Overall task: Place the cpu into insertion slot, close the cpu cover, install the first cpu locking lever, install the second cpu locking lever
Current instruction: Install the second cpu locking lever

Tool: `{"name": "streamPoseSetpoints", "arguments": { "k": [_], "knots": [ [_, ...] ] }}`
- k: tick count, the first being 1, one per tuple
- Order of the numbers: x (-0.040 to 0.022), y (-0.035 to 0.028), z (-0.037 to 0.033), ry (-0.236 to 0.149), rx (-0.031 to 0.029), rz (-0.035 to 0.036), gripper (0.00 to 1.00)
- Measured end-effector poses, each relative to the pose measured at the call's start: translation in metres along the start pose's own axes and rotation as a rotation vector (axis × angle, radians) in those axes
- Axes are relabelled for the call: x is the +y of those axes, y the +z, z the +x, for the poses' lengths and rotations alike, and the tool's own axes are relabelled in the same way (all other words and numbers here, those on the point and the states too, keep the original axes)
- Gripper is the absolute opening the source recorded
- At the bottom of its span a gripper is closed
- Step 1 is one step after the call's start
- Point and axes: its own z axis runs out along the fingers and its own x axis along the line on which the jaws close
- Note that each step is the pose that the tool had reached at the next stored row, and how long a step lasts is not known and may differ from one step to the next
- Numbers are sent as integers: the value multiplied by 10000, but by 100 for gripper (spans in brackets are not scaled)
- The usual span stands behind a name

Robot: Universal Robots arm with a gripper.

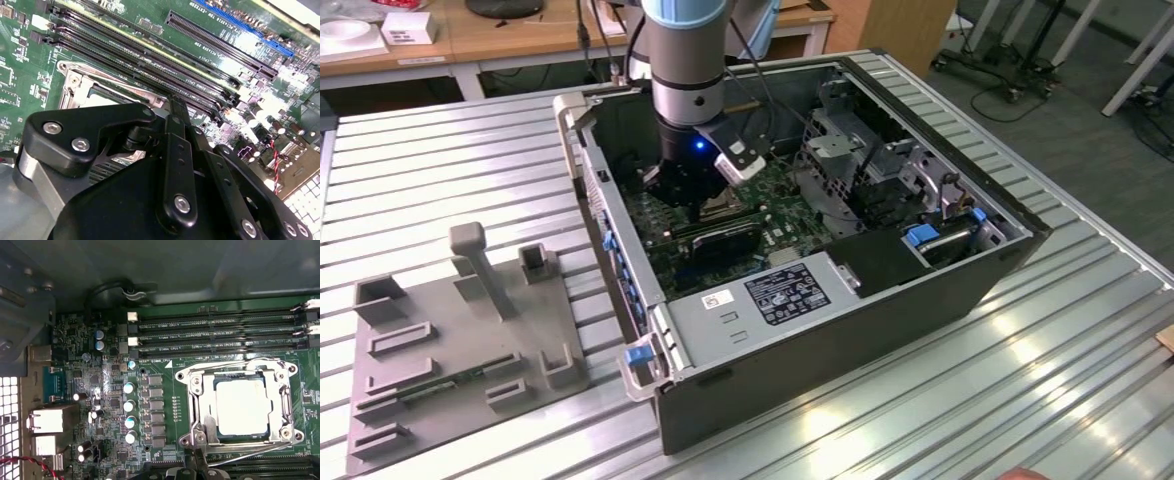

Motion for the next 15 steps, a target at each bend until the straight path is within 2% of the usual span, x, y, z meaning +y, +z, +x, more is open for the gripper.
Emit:
{"name": "streamPoseSetpoints", "arguments": {
  "k": [4, 15],
  "knots": [
    [-8, -5, -1, 1, 2, -21, 10],
    [-19, -57, -4, 7, 10, -153, 10]
  ]
}}
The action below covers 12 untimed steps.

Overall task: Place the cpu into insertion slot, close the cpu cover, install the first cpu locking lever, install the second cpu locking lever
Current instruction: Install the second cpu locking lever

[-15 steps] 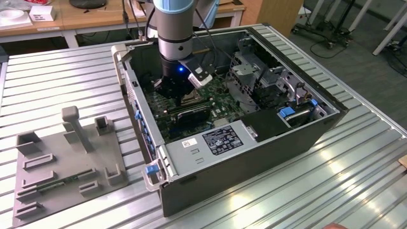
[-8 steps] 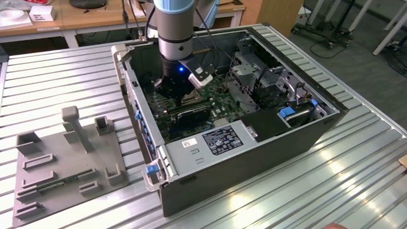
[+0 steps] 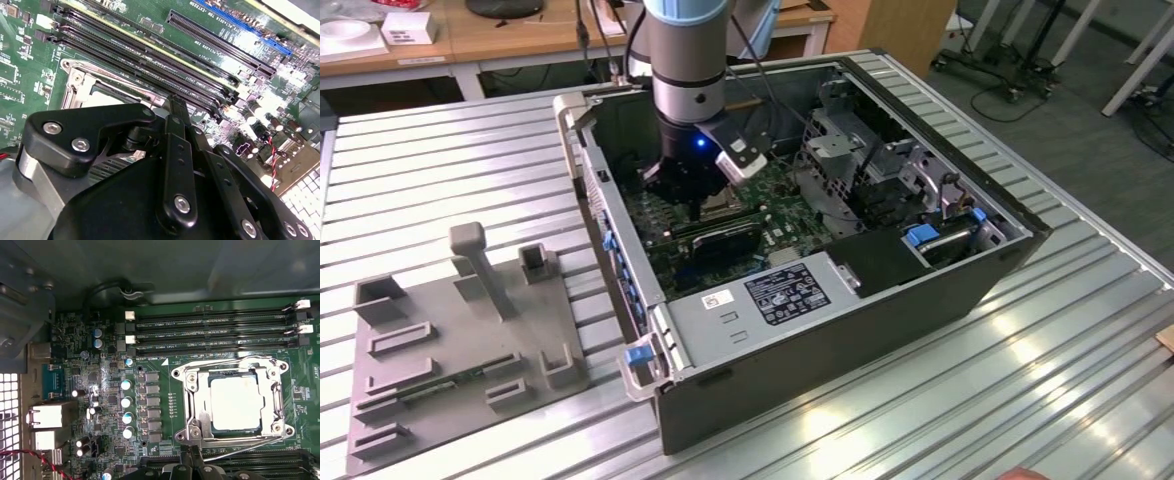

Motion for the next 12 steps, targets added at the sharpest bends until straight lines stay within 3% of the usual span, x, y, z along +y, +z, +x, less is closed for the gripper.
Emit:
{"name": "streamPoseSetpoints", "arguments": {
  "k": [5, 12],
  "knots": [
    [-9, -27, -2, 2, 2, -41, 10],
    [-41, -30, -4, 2, 3, -42, 10]
  ]
}}
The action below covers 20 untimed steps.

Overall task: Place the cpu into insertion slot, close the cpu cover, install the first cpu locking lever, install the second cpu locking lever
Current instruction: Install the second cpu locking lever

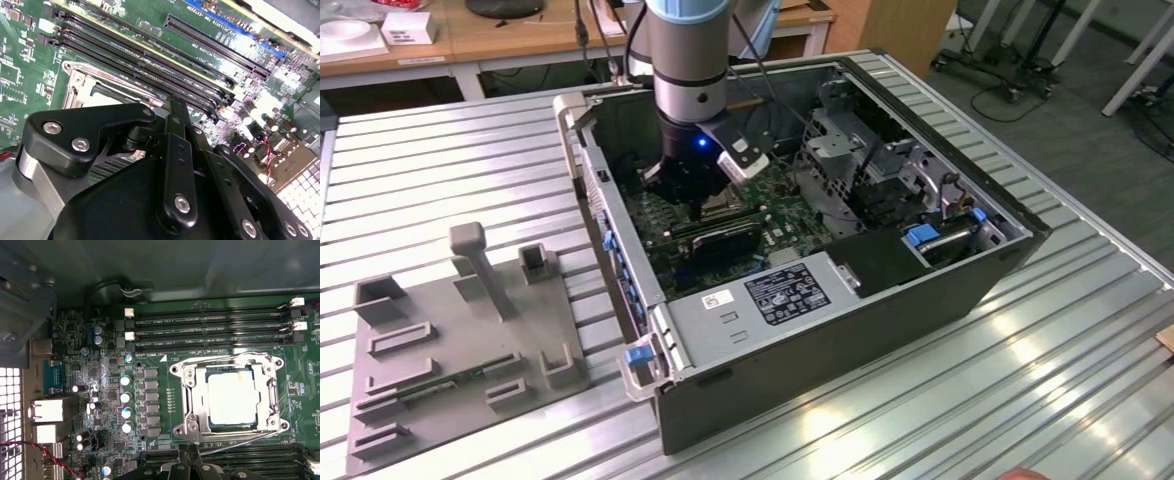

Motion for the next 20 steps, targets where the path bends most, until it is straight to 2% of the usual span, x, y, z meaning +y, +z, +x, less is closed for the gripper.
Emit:
{"name": "streamPoseSetpoints", "arguments": {
  "k": [3, 4, 7, 8, 9, 20],
  "knots": [
    [-2, -1, 0, 2, 3, -24, 10],
    [-2, 1, -1, 2, 3, -72, 10],
    [-2, 4, 0, 15, 4, -341, 10],
    [-2, 5, 0, 17, 2, -411, 10],
    [-2, 6, 0, 19, -1, -445, 10],
    [-8, 35, 4, 4, -102, -502, 10]
  ]
}}
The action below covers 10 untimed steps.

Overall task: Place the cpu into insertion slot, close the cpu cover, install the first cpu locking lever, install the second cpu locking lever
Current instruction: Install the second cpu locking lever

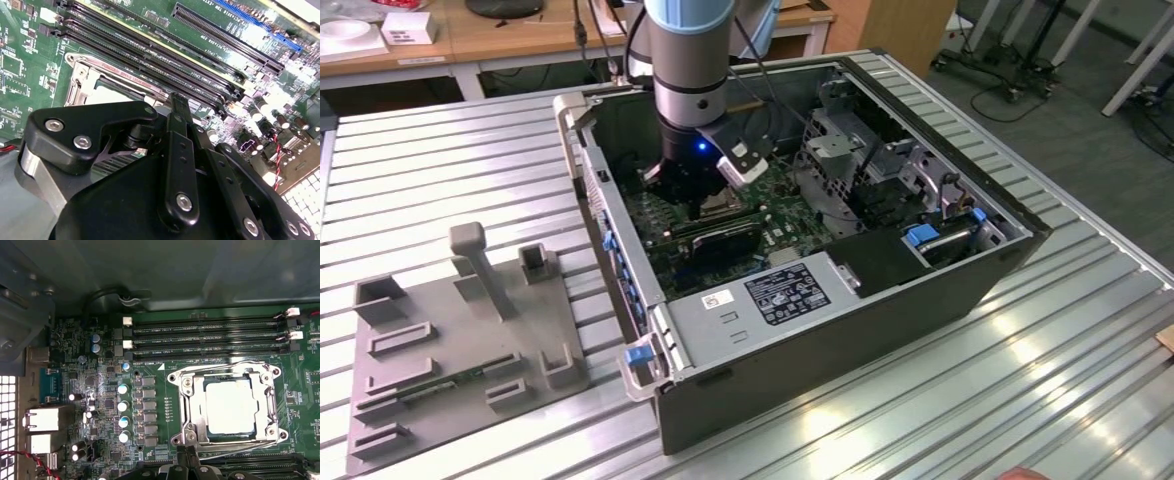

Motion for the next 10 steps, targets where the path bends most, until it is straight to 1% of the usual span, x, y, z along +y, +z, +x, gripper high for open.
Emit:
{"name": "streamPoseSetpoints", "arguments": {
  "k": [1, 4, 5, 8, 10],
  "knots": [
    [0, 0, 1, 0, -4, -19, 10],
    [-1, 0, 2, 4, -8, -107, 10],
    [0, 0, 3, 5, -8, -123, 10],
    [-2, 2, 3, 2, -17, -133, 10],
    [-3, 6, 8, 2, -33, -135, 10]
  ]
}}
